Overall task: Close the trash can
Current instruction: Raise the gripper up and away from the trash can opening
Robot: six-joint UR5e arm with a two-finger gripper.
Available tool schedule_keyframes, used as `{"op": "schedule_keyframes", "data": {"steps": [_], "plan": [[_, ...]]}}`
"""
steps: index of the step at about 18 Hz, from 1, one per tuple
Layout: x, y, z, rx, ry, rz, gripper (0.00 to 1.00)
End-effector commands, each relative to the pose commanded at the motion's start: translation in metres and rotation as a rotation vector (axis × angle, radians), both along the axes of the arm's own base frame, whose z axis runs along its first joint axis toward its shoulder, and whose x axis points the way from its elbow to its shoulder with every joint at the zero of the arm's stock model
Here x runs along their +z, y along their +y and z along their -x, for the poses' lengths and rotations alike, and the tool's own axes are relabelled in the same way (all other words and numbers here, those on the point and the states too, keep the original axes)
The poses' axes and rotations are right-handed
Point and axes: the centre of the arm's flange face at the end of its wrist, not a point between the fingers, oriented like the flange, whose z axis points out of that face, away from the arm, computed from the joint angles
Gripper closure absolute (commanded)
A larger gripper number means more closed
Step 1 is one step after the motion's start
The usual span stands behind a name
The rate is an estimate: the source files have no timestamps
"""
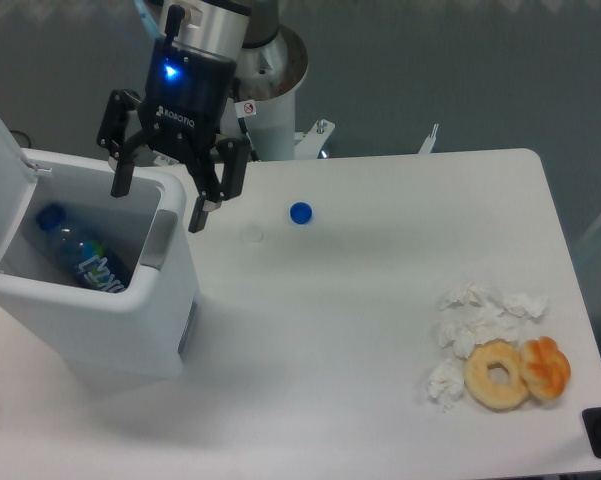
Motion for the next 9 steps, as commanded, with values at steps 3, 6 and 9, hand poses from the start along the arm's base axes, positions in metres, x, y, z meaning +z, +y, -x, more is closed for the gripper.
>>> {"op": "schedule_keyframes", "data": {"steps": [3,6,9], "plan": [[0.007,-0.003,-0.005,0.027,-0.023,-0.010,0.00],[0.012,-0.004,-0.010,0.066,-0.057,-0.015,0.00],[0.016,0.003,-0.033,0.035,-0.075,-0.025,0.00]]}}
